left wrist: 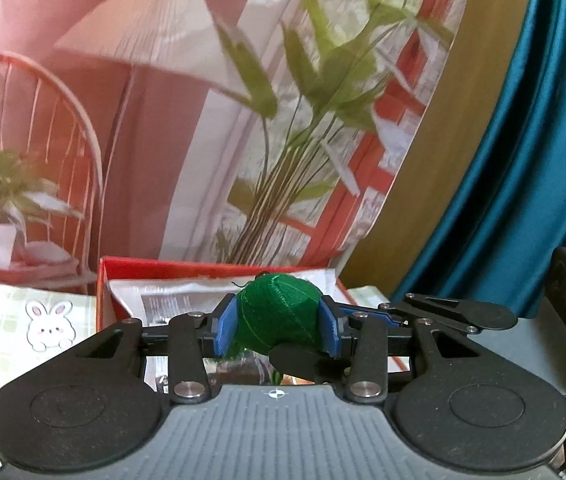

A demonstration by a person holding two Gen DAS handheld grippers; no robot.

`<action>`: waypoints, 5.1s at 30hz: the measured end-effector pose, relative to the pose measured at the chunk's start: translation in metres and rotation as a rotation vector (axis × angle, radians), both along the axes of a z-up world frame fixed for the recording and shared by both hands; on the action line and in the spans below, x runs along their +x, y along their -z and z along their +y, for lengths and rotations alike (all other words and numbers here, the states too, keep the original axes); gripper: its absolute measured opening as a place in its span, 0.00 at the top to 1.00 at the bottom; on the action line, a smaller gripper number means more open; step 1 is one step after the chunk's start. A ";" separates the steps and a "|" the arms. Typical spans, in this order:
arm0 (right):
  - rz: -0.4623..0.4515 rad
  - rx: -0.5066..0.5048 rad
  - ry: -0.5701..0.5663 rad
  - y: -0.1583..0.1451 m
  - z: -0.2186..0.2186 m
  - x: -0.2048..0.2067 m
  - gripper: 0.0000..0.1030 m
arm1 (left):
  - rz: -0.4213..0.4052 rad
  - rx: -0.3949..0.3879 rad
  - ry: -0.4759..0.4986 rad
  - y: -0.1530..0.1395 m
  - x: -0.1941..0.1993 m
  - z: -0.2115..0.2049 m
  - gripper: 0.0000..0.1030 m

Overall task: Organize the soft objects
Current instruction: 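Lift the green tassel into the red box and release it, then move the left tool down to the blue wipes packet, then close the left tool on the blue wipes packet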

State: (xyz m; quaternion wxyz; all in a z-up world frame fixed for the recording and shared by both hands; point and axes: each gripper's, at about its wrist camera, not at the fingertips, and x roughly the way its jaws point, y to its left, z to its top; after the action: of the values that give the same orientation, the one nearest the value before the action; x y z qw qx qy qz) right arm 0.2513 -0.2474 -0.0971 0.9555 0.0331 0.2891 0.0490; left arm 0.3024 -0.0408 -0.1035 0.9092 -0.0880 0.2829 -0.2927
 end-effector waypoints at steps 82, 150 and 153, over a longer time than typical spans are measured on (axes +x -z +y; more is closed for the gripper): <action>0.077 0.038 0.144 0.051 -0.014 -0.104 0.41 | 0.060 0.234 -0.122 0.033 -0.093 -0.012 0.35; 0.237 0.136 0.140 0.142 0.030 -0.182 0.41 | 0.291 0.148 -0.029 0.132 -0.152 -0.014 0.40; 0.226 0.136 0.142 0.143 0.031 -0.185 0.41 | 0.295 0.141 -0.011 0.133 -0.154 -0.013 0.40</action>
State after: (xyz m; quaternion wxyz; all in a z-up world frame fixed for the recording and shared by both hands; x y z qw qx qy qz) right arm 0.0659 -0.2161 -0.2400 0.9135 0.1232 0.3877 -0.0032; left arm 0.1480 -0.0537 -0.2365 0.8633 -0.0674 0.4327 -0.2507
